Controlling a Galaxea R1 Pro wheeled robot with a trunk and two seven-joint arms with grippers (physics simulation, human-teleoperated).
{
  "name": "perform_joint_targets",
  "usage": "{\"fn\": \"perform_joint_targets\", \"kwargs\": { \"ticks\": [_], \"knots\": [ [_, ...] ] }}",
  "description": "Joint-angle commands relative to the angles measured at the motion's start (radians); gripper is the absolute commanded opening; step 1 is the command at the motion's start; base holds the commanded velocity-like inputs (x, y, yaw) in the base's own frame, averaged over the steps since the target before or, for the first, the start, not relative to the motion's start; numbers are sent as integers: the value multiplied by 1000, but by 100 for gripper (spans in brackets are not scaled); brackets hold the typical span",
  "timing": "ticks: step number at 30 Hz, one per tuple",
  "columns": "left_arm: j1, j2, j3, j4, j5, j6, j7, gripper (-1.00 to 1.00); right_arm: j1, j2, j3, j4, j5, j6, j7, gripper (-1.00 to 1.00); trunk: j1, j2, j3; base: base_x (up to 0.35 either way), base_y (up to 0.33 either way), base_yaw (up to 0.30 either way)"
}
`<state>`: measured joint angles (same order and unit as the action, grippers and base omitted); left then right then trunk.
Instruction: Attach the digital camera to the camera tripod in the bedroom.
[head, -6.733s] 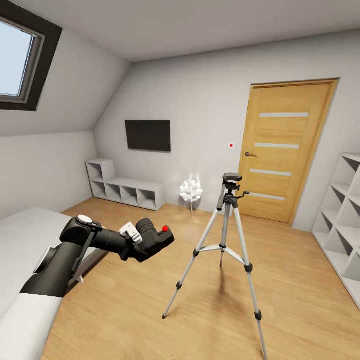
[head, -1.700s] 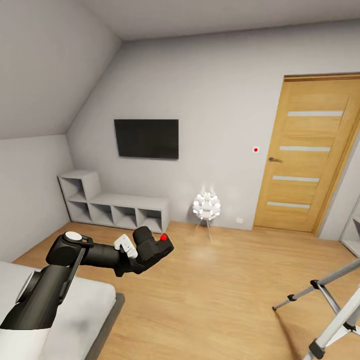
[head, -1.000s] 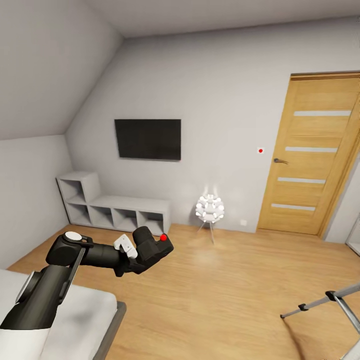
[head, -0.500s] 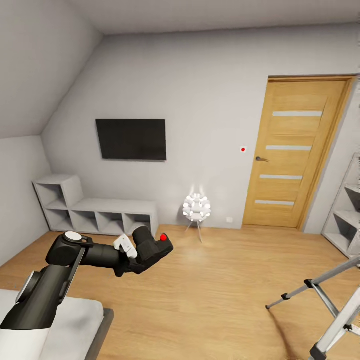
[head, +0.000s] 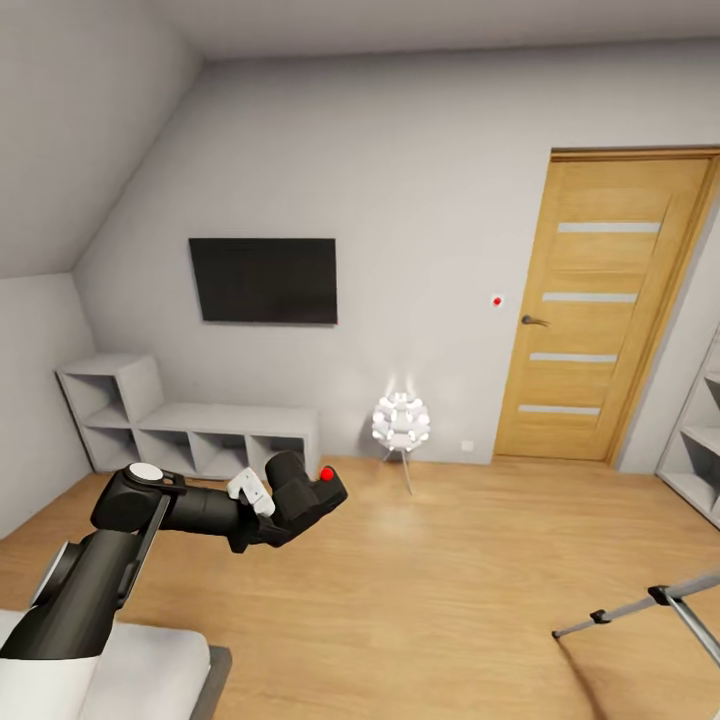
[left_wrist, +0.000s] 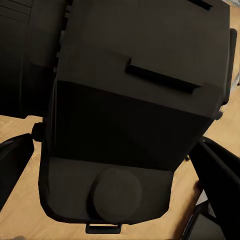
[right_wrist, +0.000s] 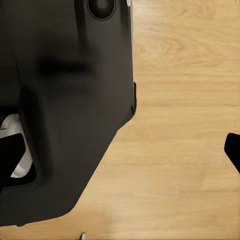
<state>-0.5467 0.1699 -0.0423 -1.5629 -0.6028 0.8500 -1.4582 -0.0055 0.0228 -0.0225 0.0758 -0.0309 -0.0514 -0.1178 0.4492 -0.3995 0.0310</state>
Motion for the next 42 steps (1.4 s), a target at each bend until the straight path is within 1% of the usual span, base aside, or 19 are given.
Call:
{"fn": "perform_joint_targets", "kwargs": {
  "ticks": [1, 11, 22, 26, 31, 42],
  "knots": [
    [-1, 0, -1, -3, -9, 11, -10, -100, -1, 0, -2, 2, -3, -5, -3, 100, 1, 0, 0, 280, 187, -1],
    [0, 0, -1, -15, -9, 11, -9, -100, -1, 0, -2, 2, -3, -5, -3, 100, 1, 0, 0, 259, 130, 0],
    [-1, 0, -1, -17, -9, 11, -10, -100, -1, 0, -2, 2, -3, -5, -2, 100, 1, 0, 0, 32, 10, 0],
    [-1, 0, -1, -17, -9, 11, -9, -100, -1, 0, -2, 2, -3, -5, -2, 100, 1, 0, 0, 170, 1, -39],
    [-1, 2, -1, -17, -9, 11, -8, -100, -1, 0, -2, 2, -3, -5, -2, 100, 1, 0, 0, 260, 0, -125],
    [0, 3, 1, -17, -9, 11, -8, -100, -1, 0, -2, 2, -3, -5, -2, 100, 1, 0, 0, 178, 0, -217]
  ]
}}
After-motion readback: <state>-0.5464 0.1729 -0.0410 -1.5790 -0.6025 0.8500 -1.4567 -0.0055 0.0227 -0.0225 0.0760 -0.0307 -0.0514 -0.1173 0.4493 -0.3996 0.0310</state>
